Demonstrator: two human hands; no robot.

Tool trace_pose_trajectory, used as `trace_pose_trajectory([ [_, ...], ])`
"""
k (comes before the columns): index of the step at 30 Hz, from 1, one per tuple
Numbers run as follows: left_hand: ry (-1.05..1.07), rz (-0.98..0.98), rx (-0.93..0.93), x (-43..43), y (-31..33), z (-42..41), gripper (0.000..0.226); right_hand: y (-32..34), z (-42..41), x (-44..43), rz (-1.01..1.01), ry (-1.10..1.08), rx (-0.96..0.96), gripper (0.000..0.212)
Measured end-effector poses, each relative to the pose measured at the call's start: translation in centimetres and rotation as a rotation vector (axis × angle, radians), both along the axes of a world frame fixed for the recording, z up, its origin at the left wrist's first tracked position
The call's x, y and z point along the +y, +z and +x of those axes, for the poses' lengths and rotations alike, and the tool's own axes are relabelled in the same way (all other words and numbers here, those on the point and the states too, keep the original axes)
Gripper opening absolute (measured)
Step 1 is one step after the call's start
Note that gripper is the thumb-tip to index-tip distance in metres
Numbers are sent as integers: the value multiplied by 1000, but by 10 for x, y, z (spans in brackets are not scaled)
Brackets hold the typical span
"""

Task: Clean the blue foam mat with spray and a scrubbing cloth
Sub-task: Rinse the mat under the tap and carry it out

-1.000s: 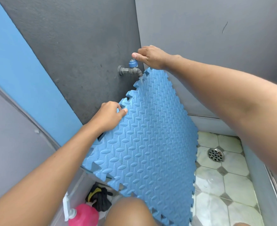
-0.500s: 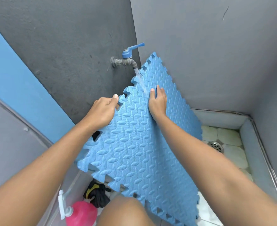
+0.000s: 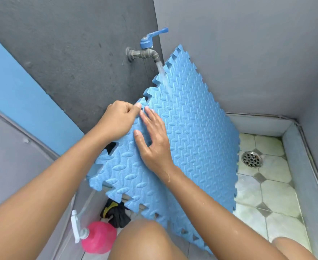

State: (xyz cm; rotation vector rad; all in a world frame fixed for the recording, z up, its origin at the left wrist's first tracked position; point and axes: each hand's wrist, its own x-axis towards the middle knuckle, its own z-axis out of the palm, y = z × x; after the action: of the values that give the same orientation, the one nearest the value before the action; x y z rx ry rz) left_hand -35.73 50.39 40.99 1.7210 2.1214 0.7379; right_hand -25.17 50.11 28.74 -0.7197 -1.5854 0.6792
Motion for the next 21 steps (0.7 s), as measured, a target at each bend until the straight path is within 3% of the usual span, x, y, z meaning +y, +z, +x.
trace_pose_trajectory([
  [3,-27,20,85,-1,-2,0,57,-6,7,36,8,-5,-130,42],
  [7,-32,30,145,-1,-2,1,57,-1,14,57,-95,-46,-66,52],
  [11,-30,40,157,-2,-3,0,58,7,19,88,-62,-76,-68,34],
  [15,-20,24,163,0,-4,-1,59,27,26,157,-221,-180,-35,31],
  [21,-22,22,177,0,-9,-4,59,20,44,258,-251,-195,-199,51],
])
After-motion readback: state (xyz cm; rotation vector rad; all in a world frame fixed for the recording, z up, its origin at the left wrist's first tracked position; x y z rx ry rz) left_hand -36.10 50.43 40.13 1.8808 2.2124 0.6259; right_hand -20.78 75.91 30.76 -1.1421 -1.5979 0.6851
